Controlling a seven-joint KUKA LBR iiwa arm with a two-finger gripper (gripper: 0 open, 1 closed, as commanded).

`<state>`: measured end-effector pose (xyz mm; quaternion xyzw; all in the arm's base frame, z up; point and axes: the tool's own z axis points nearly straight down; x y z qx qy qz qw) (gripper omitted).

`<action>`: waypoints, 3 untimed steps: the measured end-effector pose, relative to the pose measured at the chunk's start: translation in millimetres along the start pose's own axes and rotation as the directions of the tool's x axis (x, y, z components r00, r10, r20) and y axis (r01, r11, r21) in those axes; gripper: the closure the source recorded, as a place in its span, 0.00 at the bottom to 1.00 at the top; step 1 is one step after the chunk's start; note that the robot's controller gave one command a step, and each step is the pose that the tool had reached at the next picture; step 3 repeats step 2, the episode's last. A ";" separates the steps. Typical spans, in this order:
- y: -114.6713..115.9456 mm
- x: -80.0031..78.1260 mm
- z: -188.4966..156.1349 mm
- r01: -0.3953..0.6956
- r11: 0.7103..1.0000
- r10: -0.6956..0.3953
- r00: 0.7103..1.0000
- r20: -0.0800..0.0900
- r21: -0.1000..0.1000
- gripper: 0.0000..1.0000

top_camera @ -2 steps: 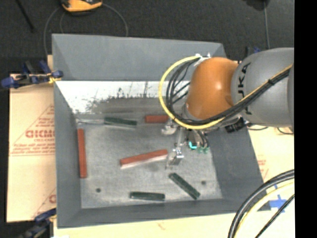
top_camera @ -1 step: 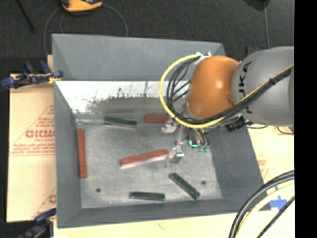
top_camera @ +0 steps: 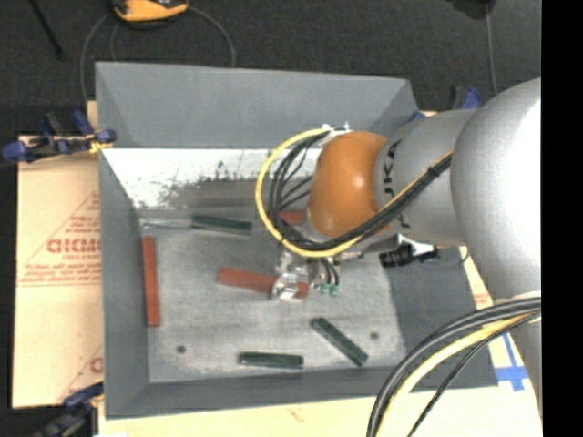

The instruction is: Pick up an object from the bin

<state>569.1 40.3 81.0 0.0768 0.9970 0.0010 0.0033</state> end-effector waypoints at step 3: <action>-7.7 -12.8 -154.9 -0.010 1.000 0.010 1.000 0.003 0.001 1.00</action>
Offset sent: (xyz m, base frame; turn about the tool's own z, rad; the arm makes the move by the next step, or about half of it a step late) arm 0.0080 -0.0095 0.1517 0.0152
